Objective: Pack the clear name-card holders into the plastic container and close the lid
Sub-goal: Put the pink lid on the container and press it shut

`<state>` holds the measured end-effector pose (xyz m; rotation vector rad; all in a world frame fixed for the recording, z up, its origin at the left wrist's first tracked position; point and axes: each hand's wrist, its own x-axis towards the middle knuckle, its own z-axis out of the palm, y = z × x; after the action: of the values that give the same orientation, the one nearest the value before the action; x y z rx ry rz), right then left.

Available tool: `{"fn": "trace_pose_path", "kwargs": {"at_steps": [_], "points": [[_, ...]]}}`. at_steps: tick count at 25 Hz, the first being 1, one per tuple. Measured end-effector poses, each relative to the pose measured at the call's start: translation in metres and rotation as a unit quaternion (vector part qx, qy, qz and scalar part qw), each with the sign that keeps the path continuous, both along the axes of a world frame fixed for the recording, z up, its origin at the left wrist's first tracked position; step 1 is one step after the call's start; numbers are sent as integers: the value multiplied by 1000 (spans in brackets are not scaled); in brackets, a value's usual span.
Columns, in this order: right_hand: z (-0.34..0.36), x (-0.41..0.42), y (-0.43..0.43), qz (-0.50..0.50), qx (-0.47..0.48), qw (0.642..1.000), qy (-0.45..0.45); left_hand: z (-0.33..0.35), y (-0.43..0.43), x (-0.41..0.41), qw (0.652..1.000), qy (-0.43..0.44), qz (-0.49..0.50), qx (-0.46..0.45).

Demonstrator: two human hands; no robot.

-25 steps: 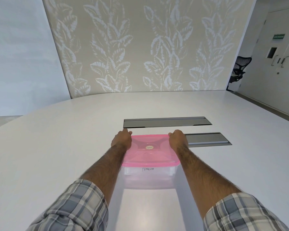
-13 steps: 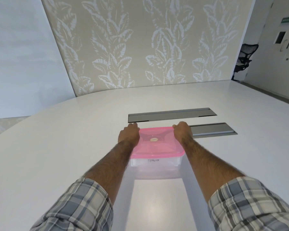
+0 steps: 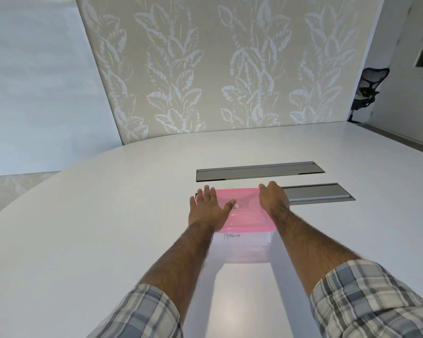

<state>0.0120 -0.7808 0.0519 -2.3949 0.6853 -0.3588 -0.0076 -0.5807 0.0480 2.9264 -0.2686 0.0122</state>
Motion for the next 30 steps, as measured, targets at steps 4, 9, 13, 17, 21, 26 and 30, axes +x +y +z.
{"fn": "trace_pose_path", "kwargs": {"at_steps": [4, 9, 13, 17, 21, 26, 30], "points": [[1, 1, 4, 15, -64, 997, 30, -2, 0, -1, 1000, -5, -2, 4], [7, 9, 3, 37, -124, 990, 62, -3, 0, -1, 1000, -3, 1, 5], [12, 21, 4, 71, -144, 985, 67, -4, 0, 1, 1000, -6, 2, 1], [10, 33, 0, 79, -119, 986, 88, -5, -1, 4, 1000, -7, 3, 8], [10, 39, -6, 81, -81, 989, 98, -4, -2, 4, 1000, -4, 6, 11], [6, 44, -8, 70, -52, 992, 92, -2, -2, 2, 1000, 3, 5, 12], [1, 48, -12, 62, -39, 994, 82, -1, -2, 2, 1000, 1, 6, 16]]}}
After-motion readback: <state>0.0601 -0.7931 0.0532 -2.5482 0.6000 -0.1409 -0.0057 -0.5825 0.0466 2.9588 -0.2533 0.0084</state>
